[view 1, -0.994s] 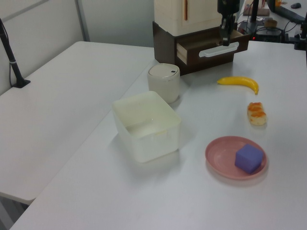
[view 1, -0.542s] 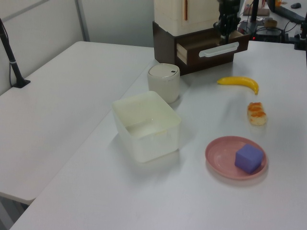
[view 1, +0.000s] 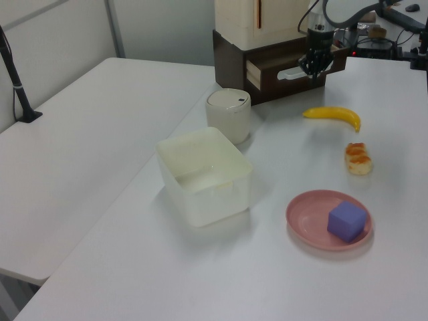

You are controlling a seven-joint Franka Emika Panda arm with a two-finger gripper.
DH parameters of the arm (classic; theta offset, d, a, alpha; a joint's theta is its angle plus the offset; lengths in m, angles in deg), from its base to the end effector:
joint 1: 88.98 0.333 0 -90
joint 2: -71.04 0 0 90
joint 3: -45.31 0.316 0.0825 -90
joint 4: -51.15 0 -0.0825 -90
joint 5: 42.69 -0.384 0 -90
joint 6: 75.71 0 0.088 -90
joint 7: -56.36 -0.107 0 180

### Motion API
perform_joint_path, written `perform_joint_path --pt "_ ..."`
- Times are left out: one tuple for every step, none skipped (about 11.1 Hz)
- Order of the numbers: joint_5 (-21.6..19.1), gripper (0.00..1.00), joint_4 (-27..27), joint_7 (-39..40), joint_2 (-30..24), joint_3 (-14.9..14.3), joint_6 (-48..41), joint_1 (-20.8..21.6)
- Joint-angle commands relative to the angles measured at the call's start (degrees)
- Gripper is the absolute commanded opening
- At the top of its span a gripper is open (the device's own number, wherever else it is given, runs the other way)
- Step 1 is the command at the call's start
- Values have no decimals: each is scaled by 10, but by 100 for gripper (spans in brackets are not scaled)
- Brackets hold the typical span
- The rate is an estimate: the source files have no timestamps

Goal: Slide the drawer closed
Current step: 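Swing the gripper to the open drawer's front and push it inward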

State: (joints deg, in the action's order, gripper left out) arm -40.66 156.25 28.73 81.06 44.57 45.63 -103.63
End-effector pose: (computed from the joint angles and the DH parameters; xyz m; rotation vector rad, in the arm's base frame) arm 0.5955 -0.1652 0.4447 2.9078 -1.1174 0.1738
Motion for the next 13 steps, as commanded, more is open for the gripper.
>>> perform_joint_path --pt "-5 0 -2 -9 42 -1 79 -20" --pt "-5 0 -10 -8 56 -5 98 -30" --pt "-5 0 -23 -8 71 -9 117 -34" --pt "-5 0 -37 -7 86 -16 138 -36" --pt "-5 0 -56 -5 106 -26 155 -36" --pt "-4 0 -73 -2 123 -36 172 -36" --pt "-3 0 -85 -1 140 -44 192 -36" --pt "-4 0 -97 6 154 -52 212 -36" --pt "-5 0 -105 8 163 -56 229 -38" --pt "-4 0 -107 9 164 -57 242 -43" --pt "-4 0 -109 9 164 -58 259 -45" --pt "-4 0 -110 16 164 -58 277 -49" --pt "-4 0 -110 31 164 -58 282 -49"
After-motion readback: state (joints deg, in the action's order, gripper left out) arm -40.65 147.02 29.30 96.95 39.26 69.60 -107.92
